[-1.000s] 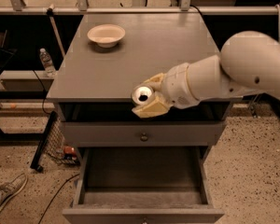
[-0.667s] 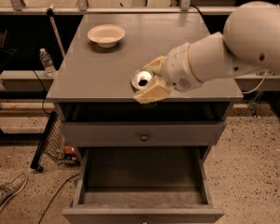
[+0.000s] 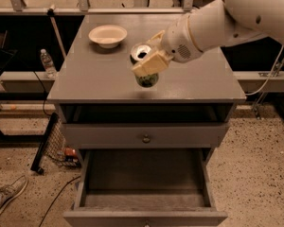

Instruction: Pick green can from middle drawer and place on counter

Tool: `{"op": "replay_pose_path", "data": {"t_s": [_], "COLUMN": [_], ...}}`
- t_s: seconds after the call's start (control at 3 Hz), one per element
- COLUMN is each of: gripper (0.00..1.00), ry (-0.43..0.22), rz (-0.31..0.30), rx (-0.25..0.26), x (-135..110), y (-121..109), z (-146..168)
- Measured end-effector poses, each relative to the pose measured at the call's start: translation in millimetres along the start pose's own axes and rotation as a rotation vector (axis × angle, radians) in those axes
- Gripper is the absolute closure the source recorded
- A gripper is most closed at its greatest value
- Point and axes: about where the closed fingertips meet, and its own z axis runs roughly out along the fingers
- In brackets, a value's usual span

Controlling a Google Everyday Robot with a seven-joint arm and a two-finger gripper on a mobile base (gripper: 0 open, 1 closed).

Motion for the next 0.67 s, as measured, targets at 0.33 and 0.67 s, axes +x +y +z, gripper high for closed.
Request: {"op": "replay_pose_path", "data": {"t_s": [0.33, 0.67], "gripper": [1.00, 1.00], "ry": [-0.022, -0.031], "rz": [0.080, 0.177], "rx": [0.003, 0.020], "x": [-6, -2], "y": [-26, -47], "z": [6, 15]}}
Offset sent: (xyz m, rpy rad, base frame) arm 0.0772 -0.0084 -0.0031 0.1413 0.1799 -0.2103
